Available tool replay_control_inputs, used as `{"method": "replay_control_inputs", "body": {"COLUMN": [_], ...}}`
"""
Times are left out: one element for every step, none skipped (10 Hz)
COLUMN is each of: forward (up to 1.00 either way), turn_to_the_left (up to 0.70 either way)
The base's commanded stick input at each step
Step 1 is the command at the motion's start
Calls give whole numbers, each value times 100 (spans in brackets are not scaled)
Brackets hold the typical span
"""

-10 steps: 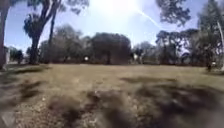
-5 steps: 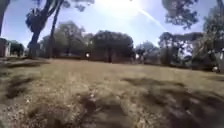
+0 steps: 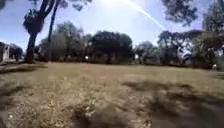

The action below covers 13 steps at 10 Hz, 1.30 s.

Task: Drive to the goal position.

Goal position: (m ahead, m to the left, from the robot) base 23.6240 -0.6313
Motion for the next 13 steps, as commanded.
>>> {"method": "replay_control_inputs", "body": {"forward": [70, 70, 70, 70, 70, 70, 70, 70, 70, 70, 70, 70, 70], "turn_to_the_left": [0, 0, 0, 0, 0, 0, 0, 0, 0, 0, 0, 0, 0]}}
